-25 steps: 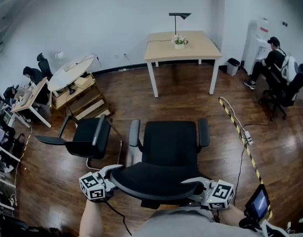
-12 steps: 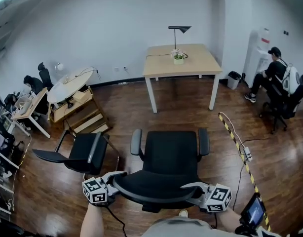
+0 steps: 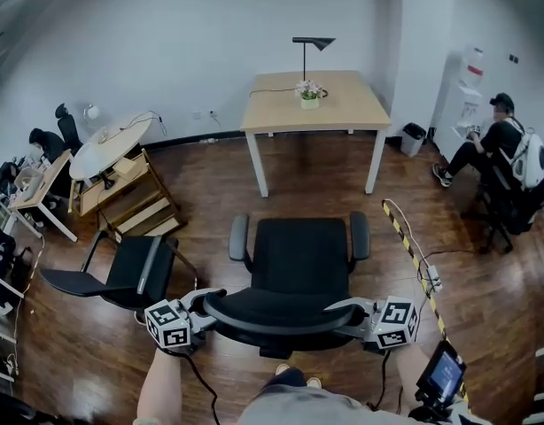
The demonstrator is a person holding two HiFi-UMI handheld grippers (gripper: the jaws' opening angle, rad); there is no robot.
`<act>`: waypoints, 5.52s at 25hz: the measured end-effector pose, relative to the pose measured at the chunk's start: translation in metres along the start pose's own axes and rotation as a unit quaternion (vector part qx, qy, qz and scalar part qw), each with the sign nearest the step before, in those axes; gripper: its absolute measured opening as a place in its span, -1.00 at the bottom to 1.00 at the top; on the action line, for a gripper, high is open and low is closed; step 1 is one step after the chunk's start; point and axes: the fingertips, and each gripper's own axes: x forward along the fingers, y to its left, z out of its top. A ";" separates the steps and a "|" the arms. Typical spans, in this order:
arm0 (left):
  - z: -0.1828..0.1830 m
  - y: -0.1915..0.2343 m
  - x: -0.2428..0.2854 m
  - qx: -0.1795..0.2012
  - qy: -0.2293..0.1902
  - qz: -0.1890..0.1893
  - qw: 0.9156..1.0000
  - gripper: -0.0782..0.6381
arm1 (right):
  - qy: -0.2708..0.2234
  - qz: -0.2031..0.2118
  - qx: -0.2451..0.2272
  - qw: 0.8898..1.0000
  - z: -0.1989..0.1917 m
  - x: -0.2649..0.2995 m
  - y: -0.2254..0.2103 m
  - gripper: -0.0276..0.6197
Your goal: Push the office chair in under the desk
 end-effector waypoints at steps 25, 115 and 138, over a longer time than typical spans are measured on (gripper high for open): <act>0.085 0.112 0.153 -0.012 -0.030 -0.098 0.995 -0.23 | 0.010 0.002 0.000 1.000 0.061 -0.046 -0.192 -0.54; 0.360 0.646 0.573 -0.023 -0.057 -0.085 0.994 -0.25 | 0.003 0.033 -0.021 0.999 0.312 -0.066 -0.888 -0.54; 0.380 0.688 0.592 -0.018 -0.061 -0.077 0.995 -0.24 | 0.002 0.032 -0.023 0.999 0.335 -0.057 -0.933 -0.52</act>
